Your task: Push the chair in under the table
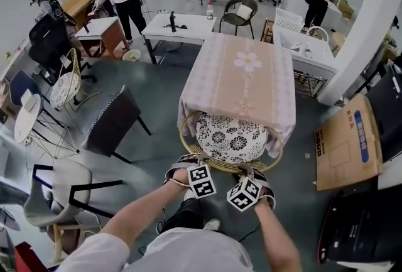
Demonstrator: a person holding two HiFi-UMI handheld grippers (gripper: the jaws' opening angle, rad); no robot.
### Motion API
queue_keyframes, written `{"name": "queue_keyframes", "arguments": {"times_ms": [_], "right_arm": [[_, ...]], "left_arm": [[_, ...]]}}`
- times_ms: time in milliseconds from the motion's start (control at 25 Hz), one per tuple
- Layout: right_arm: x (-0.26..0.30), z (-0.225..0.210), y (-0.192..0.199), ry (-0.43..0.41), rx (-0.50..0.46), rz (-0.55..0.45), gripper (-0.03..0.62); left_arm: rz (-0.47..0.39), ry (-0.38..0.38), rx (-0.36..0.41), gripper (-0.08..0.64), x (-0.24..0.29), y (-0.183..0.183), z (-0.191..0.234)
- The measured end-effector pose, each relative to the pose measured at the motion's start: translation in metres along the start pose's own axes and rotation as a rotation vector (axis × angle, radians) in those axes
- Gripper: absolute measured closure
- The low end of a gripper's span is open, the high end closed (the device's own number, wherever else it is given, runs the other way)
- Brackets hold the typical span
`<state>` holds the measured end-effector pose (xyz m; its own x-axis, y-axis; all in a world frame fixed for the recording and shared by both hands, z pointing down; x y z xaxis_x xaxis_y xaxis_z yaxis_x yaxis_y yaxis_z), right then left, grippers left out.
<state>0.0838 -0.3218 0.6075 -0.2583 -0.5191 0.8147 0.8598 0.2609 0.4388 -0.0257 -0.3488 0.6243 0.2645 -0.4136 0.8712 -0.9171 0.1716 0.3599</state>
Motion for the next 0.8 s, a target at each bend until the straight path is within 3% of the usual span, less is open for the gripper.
{"name": "queue_keyframes", "arguments": {"times_ms": [240, 360, 520, 800], "right_arm": [[-0.009, 0.004, -0.002, 0.07, 0.04, -0.015, 0.483], [-0.019, 0.004, -0.005, 0.082, 0.117, -0.056, 0.483], [-0.036, 0.004, -0.01, 0.088, 0.237, -0.126, 0.536], [-0.074, 0.001, -0.023, 0.109, 0.508, -0.276, 0.575]], "left_arm": [[-0.038, -0.038, -0.047, 0.43, -0.013, -0.001, -0.004], [-0.079, -0.045, -0.111, 0.43, -0.021, -0.007, -0.01], [-0.168, -0.056, -0.207, 0.431, -0.038, -0.023, -0.017], [-0.351, -0.028, -0.5, 0.444, -0.082, -0.048, -0.025]]}}
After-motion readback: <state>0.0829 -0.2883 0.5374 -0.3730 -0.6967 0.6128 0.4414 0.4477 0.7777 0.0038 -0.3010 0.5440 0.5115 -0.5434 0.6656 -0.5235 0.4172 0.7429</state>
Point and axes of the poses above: the fingertips, and each gripper's own axes: x forward along the fingers, z to its left, y out of its underside, the point moved 4 cm from there along -x, backward along the fingers, and after that the axes turned 2 degrees about -x, right-handed, at the moved point
